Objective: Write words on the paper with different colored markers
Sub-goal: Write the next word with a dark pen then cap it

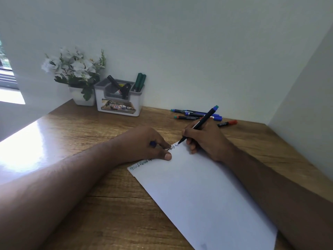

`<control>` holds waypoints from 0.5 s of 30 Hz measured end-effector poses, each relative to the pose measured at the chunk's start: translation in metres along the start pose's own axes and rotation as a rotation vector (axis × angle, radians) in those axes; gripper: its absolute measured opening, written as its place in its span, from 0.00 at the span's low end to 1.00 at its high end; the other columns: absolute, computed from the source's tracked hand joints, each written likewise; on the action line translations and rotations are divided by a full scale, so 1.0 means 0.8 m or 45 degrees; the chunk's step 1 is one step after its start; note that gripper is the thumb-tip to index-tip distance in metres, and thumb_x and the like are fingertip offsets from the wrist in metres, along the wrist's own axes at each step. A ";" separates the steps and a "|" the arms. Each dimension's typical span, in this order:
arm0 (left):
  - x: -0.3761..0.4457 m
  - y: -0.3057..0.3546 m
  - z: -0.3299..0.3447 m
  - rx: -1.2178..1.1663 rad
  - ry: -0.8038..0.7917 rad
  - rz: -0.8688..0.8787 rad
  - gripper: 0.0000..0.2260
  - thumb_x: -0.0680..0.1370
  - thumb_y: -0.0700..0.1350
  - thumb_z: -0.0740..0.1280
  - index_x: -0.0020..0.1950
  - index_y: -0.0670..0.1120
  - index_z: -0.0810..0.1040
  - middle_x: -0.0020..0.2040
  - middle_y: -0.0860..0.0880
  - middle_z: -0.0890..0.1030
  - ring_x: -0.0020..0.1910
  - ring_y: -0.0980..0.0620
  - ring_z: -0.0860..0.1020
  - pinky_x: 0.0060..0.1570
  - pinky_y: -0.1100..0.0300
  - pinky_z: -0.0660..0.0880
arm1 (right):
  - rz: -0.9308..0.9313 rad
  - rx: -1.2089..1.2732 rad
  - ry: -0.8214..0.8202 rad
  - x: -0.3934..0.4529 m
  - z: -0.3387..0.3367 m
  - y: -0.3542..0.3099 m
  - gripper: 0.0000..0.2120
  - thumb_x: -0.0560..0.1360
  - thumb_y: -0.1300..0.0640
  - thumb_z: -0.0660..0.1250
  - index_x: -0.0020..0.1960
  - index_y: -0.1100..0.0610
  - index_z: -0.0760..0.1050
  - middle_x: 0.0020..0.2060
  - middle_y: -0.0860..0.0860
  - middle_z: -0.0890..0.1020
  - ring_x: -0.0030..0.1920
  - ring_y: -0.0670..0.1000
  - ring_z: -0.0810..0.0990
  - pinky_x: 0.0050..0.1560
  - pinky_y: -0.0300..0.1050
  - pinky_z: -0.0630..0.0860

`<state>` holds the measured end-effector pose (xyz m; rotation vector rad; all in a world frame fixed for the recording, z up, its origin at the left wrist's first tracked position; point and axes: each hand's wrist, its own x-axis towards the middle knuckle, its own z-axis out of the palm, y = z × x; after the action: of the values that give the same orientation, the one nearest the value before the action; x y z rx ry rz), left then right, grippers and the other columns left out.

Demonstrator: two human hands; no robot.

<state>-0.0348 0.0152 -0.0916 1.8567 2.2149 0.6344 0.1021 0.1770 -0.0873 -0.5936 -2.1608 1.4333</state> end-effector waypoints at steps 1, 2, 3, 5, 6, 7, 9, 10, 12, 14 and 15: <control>0.000 0.001 0.000 0.002 -0.006 -0.002 0.19 0.72 0.61 0.69 0.60 0.57 0.81 0.44 0.62 0.78 0.44 0.61 0.76 0.42 0.63 0.73 | 0.008 0.000 0.004 0.000 0.000 0.000 0.07 0.72 0.67 0.67 0.35 0.64 0.76 0.23 0.55 0.77 0.21 0.52 0.74 0.24 0.43 0.75; 0.000 0.001 0.000 0.001 -0.010 -0.005 0.18 0.72 0.61 0.69 0.60 0.57 0.81 0.44 0.63 0.77 0.44 0.62 0.76 0.42 0.63 0.73 | 0.017 0.006 0.010 0.000 -0.001 -0.001 0.08 0.72 0.67 0.67 0.35 0.64 0.76 0.23 0.55 0.77 0.21 0.52 0.74 0.24 0.43 0.75; 0.000 0.001 0.000 -0.002 -0.011 -0.005 0.19 0.72 0.61 0.69 0.60 0.57 0.81 0.42 0.65 0.76 0.44 0.63 0.76 0.41 0.64 0.71 | 0.023 0.017 0.015 -0.001 -0.001 -0.001 0.08 0.72 0.67 0.66 0.35 0.64 0.76 0.23 0.55 0.77 0.21 0.52 0.74 0.24 0.43 0.75; 0.001 0.000 0.000 -0.005 0.000 -0.002 0.19 0.71 0.61 0.69 0.59 0.57 0.81 0.40 0.66 0.75 0.42 0.65 0.75 0.39 0.65 0.69 | 0.022 0.031 0.020 -0.001 0.000 -0.002 0.07 0.72 0.67 0.67 0.35 0.64 0.76 0.24 0.55 0.78 0.21 0.52 0.75 0.24 0.42 0.74; 0.001 -0.001 0.001 -0.005 0.007 0.000 0.19 0.71 0.61 0.69 0.59 0.57 0.81 0.39 0.66 0.75 0.42 0.65 0.75 0.39 0.65 0.69 | 0.021 0.029 0.021 -0.001 0.000 -0.002 0.07 0.72 0.67 0.67 0.36 0.64 0.76 0.24 0.56 0.78 0.21 0.52 0.75 0.24 0.42 0.75; 0.001 -0.001 0.001 -0.007 0.009 0.002 0.19 0.71 0.61 0.70 0.59 0.57 0.81 0.39 0.66 0.76 0.42 0.65 0.75 0.39 0.65 0.69 | 0.023 0.025 0.022 -0.001 0.000 -0.002 0.07 0.72 0.67 0.66 0.36 0.64 0.76 0.24 0.56 0.78 0.21 0.52 0.75 0.24 0.42 0.75; 0.000 -0.002 0.001 -0.019 0.004 0.006 0.19 0.71 0.61 0.70 0.59 0.57 0.81 0.43 0.63 0.79 0.43 0.63 0.76 0.41 0.63 0.72 | 0.031 0.021 0.022 0.000 0.000 -0.002 0.07 0.72 0.67 0.66 0.35 0.65 0.76 0.23 0.56 0.77 0.20 0.52 0.75 0.23 0.42 0.74; 0.000 -0.002 0.001 -0.023 -0.001 0.008 0.19 0.71 0.61 0.70 0.59 0.57 0.81 0.46 0.62 0.80 0.45 0.62 0.77 0.43 0.61 0.74 | 0.035 0.026 0.022 0.000 -0.001 -0.002 0.07 0.72 0.68 0.66 0.35 0.65 0.76 0.23 0.56 0.77 0.20 0.52 0.74 0.23 0.42 0.74; 0.000 -0.002 0.001 -0.024 -0.004 0.004 0.19 0.71 0.62 0.70 0.59 0.57 0.81 0.49 0.61 0.82 0.47 0.61 0.77 0.47 0.60 0.76 | 0.036 0.040 0.024 -0.001 -0.001 -0.002 0.07 0.73 0.68 0.66 0.36 0.65 0.76 0.24 0.57 0.77 0.20 0.52 0.75 0.23 0.42 0.74; 0.000 -0.001 0.000 -0.023 -0.005 -0.002 0.19 0.71 0.62 0.69 0.59 0.57 0.81 0.47 0.62 0.80 0.46 0.61 0.77 0.46 0.61 0.75 | 0.030 0.053 0.035 -0.001 0.000 -0.002 0.07 0.73 0.67 0.66 0.36 0.66 0.76 0.26 0.58 0.77 0.21 0.52 0.75 0.24 0.43 0.75; -0.001 -0.001 0.000 -0.020 -0.006 -0.001 0.19 0.71 0.62 0.69 0.59 0.57 0.81 0.45 0.62 0.80 0.45 0.61 0.77 0.45 0.62 0.75 | 0.029 0.052 0.042 0.000 0.000 -0.002 0.07 0.73 0.67 0.66 0.37 0.66 0.76 0.26 0.59 0.77 0.21 0.52 0.75 0.24 0.43 0.75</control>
<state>-0.0350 0.0148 -0.0920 1.8472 2.2012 0.6450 0.1023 0.1764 -0.0859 -0.6244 -2.1009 1.4661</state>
